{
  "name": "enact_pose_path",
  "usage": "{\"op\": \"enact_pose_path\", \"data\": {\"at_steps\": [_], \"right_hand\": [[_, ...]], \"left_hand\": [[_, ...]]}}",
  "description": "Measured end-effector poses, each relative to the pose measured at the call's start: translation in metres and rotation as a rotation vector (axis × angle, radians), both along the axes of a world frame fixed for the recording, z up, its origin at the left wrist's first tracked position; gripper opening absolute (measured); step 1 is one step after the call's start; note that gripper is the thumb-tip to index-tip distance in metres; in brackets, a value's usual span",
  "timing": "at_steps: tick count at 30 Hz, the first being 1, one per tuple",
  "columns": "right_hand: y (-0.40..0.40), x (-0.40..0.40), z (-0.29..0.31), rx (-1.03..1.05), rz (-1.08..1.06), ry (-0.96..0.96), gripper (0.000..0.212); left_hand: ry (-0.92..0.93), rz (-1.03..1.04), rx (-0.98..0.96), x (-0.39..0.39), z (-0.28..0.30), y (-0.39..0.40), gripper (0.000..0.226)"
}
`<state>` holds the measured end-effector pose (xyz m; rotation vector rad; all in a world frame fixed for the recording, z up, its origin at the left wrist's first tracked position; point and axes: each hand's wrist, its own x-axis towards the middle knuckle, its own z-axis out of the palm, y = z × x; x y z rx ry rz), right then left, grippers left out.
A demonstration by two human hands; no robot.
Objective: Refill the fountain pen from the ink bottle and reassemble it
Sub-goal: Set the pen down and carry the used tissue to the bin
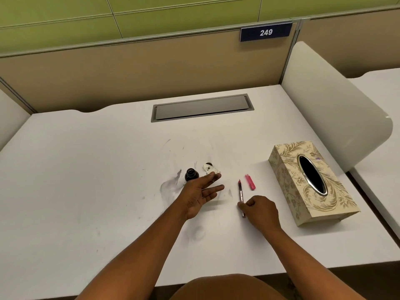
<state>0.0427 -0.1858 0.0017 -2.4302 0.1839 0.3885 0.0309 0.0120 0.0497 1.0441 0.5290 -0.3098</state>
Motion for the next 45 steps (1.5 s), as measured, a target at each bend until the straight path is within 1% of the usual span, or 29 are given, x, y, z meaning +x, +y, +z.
{"op": "enact_pose_path", "data": {"at_steps": [7,10,12,14,17,19,22,26,32,38,41,45], "right_hand": [[0.0,0.002,-0.001,-0.013,-0.002,-0.004,0.032],[-0.002,0.003,0.002,0.047,-0.024,-0.018,0.031],[-0.002,0.005,0.006,0.172,-0.04,-0.02,0.024],[0.0,0.008,0.015,0.345,-0.054,0.003,0.02],[0.006,0.015,0.033,0.595,-0.033,0.096,0.017],[0.011,0.019,0.044,0.688,-0.009,0.167,0.016],[0.019,0.024,0.051,0.762,0.013,0.235,0.018],[0.027,0.029,0.052,0.805,0.018,0.324,0.022],[0.042,0.032,0.05,0.868,0.014,0.436,0.002],[0.065,0.02,0.05,0.857,0.08,0.427,0.005],[0.081,0.009,0.051,0.845,0.111,0.404,0.01],[0.108,-0.011,0.056,0.85,0.177,0.383,0.011]], "left_hand": [[0.003,-0.007,-0.005,0.002,0.001,-0.001,0.01],[0.004,-0.009,-0.016,0.001,0.0,-0.002,0.01],[0.005,-0.013,-0.021,0.0,0.001,-0.002,0.012],[0.002,-0.026,-0.023,-0.002,0.001,-0.003,0.014],[-0.002,-0.052,-0.02,-0.006,0.002,-0.005,0.015],[-0.007,-0.065,-0.022,-0.009,0.003,-0.007,0.017],[-0.01,-0.059,-0.022,-0.015,0.004,-0.009,0.018],[-0.015,-0.012,-0.006,-0.024,0.005,-0.011,0.018],[-0.003,0.088,0.011,-0.045,0.005,-0.01,0.019],[-0.004,0.218,0.026,-0.08,0.0,0.002,0.018],[0.008,0.331,0.017,-0.101,-0.005,0.016,0.019],[0.006,0.471,-0.008,-0.135,-0.01,0.04,0.019]]}}
